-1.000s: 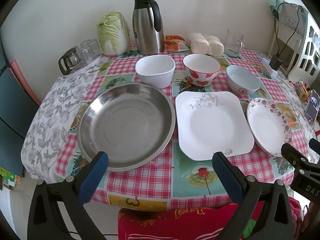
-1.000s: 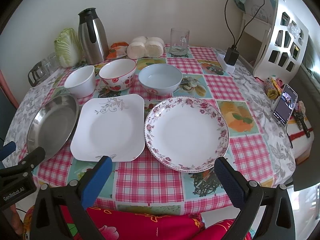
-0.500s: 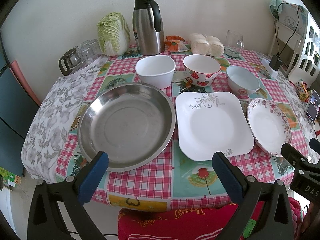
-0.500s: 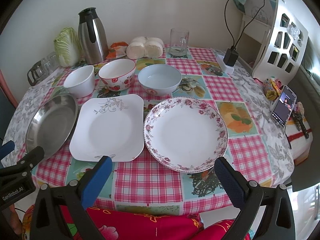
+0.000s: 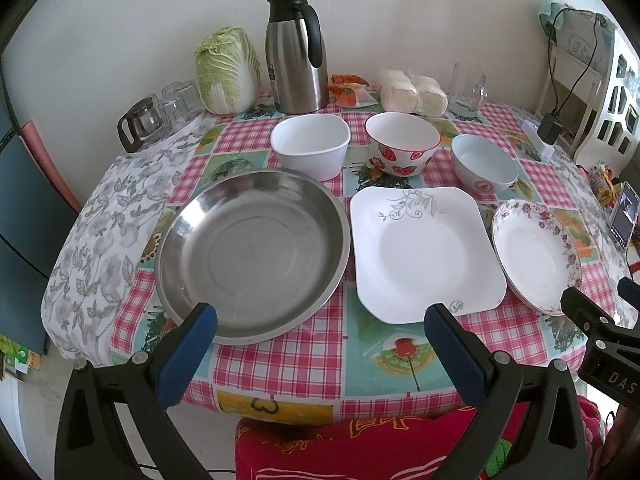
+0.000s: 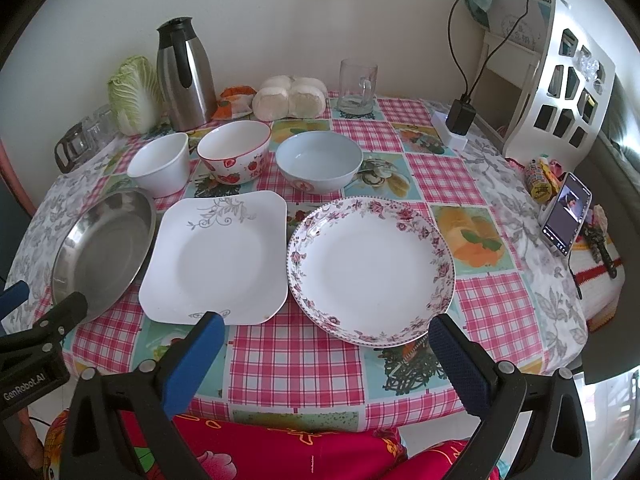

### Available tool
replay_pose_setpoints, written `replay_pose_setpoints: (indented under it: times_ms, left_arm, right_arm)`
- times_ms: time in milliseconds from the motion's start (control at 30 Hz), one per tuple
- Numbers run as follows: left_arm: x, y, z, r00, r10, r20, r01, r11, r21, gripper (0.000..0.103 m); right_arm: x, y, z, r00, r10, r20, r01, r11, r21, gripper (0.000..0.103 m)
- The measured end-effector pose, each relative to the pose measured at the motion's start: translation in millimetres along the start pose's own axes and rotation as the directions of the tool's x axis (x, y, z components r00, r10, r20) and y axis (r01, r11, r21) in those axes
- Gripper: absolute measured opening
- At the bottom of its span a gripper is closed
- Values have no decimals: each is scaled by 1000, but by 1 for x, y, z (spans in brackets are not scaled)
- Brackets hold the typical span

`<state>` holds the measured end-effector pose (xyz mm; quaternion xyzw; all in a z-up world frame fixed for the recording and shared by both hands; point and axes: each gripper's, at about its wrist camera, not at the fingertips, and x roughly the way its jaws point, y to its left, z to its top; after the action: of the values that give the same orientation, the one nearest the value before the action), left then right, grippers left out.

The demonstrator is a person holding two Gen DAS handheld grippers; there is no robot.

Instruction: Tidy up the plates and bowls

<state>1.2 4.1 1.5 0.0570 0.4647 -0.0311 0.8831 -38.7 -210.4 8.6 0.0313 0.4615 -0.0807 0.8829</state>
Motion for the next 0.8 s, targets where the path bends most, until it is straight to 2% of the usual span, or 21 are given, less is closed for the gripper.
replay_pose_setpoints:
  times_ms: [800]
  left_arm:
    - [0, 0, 0, 1000, 0, 1, 0, 1000, -1, 103]
  right_arm:
    - [-2, 1, 1, 1000, -5, 3, 5, 1000, -6, 103]
